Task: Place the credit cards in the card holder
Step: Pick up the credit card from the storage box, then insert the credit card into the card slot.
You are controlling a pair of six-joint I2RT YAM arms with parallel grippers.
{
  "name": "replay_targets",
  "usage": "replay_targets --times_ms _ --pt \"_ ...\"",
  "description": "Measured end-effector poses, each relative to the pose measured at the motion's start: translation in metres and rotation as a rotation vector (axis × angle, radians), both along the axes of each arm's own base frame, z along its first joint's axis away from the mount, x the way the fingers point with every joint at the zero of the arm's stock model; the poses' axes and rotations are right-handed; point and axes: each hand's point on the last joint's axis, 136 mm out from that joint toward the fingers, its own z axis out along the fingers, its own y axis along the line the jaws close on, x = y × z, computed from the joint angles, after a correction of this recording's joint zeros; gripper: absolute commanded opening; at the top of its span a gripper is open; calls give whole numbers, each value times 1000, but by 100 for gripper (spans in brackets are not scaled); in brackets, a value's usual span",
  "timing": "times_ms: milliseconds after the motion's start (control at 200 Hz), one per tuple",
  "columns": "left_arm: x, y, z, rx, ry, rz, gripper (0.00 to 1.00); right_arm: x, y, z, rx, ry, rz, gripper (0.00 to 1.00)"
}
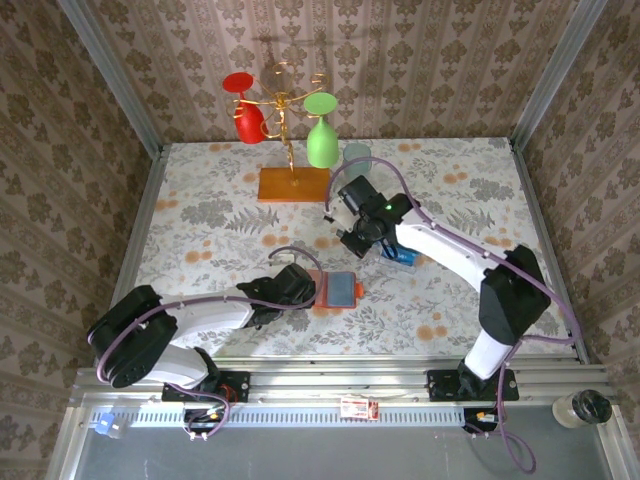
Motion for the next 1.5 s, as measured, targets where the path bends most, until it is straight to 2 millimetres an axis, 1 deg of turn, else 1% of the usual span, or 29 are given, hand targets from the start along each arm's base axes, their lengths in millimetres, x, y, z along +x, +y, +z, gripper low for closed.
replay_targets --times_ms 135,190,240,345,455,555,625,760,870,985,1145,1330,1500 --pt "0 0 5 -11 -8 0 100 -14 8 21 146 21 -51 0" --pt "0 0 7 -15 -11 0 100 -20 12 25 215 43 -82 0" --pt "0 0 9 -19 -14 1 100 -27 14 24 267 71 -107 0" --pt "0 0 11 -23 -17 1 100 -42 19 10 383 156 -185 0" --pt "0 2 11 -26 -19 7 100 -58 24 -14 495 270 -285 0" --pt "-3 6 7 -16 -13 13 100 -67 28 -34 575 356 -376 0" --pt "-4 8 4 -8 -7 14 100 -71 29 -44 620 398 -432 0" --pt "-7 12 1 -3 1 19 100 -72 32 -52 703 448 -509 0" --pt "-8 13 0 -2 3 22 100 -70 39 -51 770 474 -536 0" --pt "-8 14 0 -3 0 24 100 -66 46 -59 812 508 -563 0" --pt "-8 15 1 -4 -1 28 100 -64 51 -72 827 548 -594 0" --pt "-7 14 9 -24 -19 29 100 -63 54 -82 831 571 -612 0" --pt "-6 14 18 -45 -38 31 100 -64 53 -91 819 584 -628 0"
